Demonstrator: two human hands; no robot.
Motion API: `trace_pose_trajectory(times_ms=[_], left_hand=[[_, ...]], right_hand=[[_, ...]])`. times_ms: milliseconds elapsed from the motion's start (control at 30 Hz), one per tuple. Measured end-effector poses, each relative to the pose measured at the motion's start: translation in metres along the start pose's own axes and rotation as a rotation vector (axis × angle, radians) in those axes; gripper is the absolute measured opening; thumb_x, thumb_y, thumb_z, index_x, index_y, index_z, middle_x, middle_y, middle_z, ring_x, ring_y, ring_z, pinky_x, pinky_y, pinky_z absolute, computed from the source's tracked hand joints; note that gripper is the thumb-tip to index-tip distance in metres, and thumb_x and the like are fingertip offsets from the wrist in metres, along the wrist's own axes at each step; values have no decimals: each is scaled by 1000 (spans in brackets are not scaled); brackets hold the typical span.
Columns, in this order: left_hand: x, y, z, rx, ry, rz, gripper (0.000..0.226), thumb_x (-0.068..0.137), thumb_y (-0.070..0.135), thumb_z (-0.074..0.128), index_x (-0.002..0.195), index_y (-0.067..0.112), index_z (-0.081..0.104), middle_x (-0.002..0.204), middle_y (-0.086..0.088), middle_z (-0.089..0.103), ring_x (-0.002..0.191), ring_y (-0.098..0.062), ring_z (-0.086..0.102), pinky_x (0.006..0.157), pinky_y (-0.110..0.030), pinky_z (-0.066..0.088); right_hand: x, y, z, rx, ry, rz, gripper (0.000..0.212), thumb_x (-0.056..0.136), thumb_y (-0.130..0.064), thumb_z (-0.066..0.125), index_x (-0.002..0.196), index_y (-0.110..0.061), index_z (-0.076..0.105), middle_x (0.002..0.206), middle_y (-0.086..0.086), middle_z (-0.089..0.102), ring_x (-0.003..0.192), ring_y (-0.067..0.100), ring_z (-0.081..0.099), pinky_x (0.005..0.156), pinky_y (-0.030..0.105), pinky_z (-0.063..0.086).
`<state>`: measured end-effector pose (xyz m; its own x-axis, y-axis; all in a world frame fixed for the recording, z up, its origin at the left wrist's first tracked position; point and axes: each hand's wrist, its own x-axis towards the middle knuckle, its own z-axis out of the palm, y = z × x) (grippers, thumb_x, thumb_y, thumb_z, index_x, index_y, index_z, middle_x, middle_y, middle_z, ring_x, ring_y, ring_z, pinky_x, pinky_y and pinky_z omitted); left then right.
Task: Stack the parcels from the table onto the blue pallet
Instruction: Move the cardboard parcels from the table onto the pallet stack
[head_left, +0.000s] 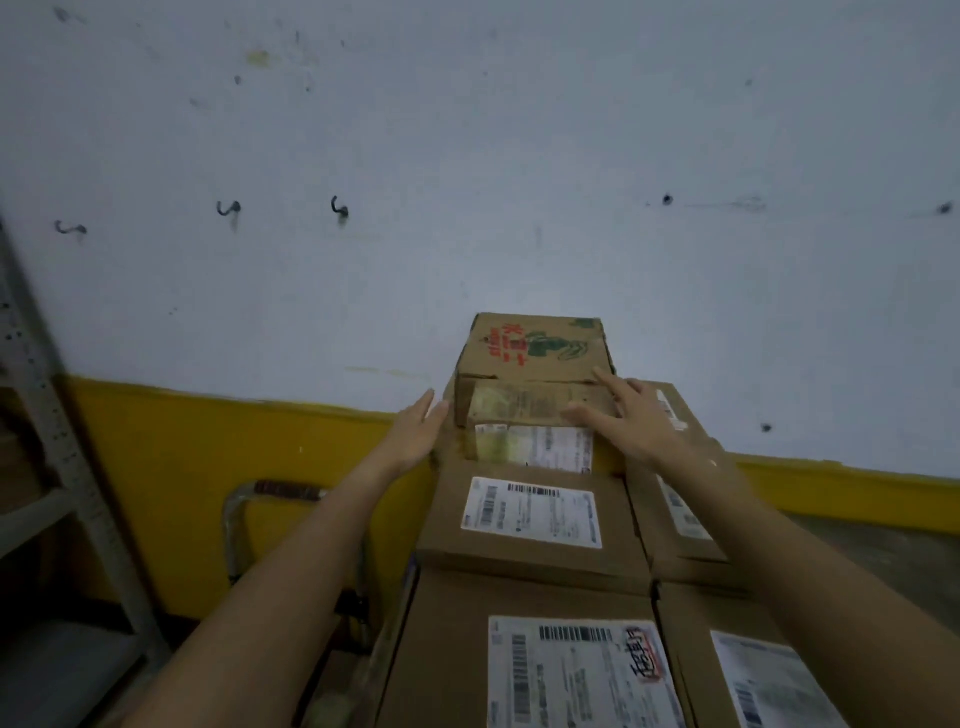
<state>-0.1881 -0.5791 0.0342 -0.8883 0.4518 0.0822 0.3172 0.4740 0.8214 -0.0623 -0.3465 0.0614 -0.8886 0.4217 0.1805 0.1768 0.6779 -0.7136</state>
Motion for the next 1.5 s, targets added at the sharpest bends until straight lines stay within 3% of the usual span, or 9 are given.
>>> trace_pose_trajectory(times_ms=[233,400,600,833,967,1067,1200,1400,1500], left_hand=[[52,-18,-2,-141,-87,-35,55,101,42,16,150,18,9,159,0,4,146,-15,8,116,-30,10],[85,-12,2,-315,-109,-78,60,95,58,14,148,29,19,158,1,12,144,-21,15,115,-42,14],[109,-23,6,-305,-137,-225,84,73,83,16,146,42,19,158,-6,11,143,-32,16,111,-58,13],[113,-20,14,-362,-238,-294,98,58,90,21,144,43,23,155,-8,23,140,-36,24,110,-65,14],[113,-15,19,-344,-210,-317,100,58,90,21,144,40,27,155,-8,25,139,-36,26,109,-66,17],[111,-15,20,-349,-201,-326,99,60,89,20,144,39,28,154,-7,27,139,-35,27,110,-65,18],[112,-13,22,-338,-205,-334,103,56,91,19,144,38,30,154,-7,28,139,-34,28,110,-64,18],[114,-17,23,-333,-197,-331,97,62,89,18,144,38,28,153,-9,28,139,-35,27,110,-64,17],[112,-14,20,-318,-162,-303,85,73,84,16,146,40,21,156,-9,19,142,-35,19,111,-62,11]], right_hand=[[22,8,12,-26,-31,50,77,76,-64,56,143,-37,28,157,2,5,143,28,14,114,45,21],[23,9,13,31,-35,70,82,69,-70,50,142,-37,32,155,1,10,143,25,17,115,46,22],[38,56,-33,174,312,232,64,89,-56,45,143,-24,36,150,9,35,133,28,38,109,43,29],[53,124,-60,-32,56,534,72,86,-56,51,146,-21,29,146,14,39,127,34,45,105,43,34],[63,139,-58,15,-109,566,58,91,-50,45,137,-15,43,114,12,64,98,26,64,91,38,48],[66,139,-54,14,-110,531,53,92,-46,46,134,-14,46,99,6,66,87,21,65,78,33,48],[69,141,-52,22,-112,529,52,93,-43,46,136,-15,43,111,12,64,92,25,65,92,41,49],[69,145,-49,44,-80,544,54,93,-44,46,139,-16,40,112,11,62,92,23,63,85,35,47],[66,142,-49,-20,-12,550,65,91,-51,46,144,-17,32,132,15,54,111,30,58,93,38,42]])
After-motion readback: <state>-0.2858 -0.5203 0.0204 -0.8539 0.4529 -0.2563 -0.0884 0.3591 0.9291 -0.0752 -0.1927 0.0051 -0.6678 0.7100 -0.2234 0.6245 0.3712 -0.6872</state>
